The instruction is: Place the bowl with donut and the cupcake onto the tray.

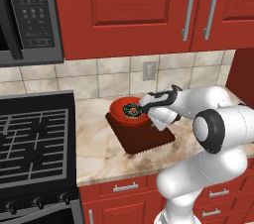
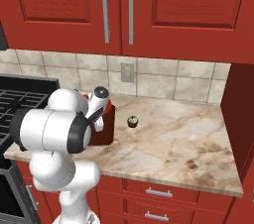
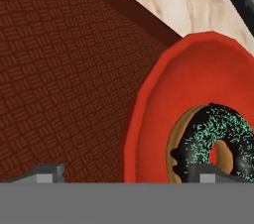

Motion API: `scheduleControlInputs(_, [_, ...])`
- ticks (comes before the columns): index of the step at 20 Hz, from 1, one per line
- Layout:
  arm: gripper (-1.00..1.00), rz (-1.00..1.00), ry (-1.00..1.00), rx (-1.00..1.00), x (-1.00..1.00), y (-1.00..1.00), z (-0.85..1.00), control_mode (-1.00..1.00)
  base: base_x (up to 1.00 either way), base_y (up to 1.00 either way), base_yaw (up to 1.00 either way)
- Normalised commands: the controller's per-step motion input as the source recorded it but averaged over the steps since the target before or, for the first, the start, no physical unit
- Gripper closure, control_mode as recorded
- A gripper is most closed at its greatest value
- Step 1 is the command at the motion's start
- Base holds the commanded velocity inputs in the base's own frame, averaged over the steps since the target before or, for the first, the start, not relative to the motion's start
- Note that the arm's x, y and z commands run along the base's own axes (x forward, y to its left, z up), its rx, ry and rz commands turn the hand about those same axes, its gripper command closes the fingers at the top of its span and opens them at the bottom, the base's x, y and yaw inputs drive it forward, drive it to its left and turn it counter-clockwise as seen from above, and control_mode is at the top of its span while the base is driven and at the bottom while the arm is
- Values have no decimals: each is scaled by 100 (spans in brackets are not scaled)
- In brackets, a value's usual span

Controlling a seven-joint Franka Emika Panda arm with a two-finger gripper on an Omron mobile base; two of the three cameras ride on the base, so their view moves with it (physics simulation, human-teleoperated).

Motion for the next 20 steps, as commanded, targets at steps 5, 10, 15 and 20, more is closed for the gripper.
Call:
scheduleControlInputs(5, [-100,5,0,0,-5,-30,19,-100,0,0,0])
scheduleControlInputs(10, [-100,5,0,-1,-7,-22,19,-100,0,0,0])
scheduleControlInputs(15, [-100,5,0,-9,-10,-18,9,-100,0,0,0])
scheduleControlInputs(20, [-100,5,0,-14,-10,-18,1,-100,0,0,0])
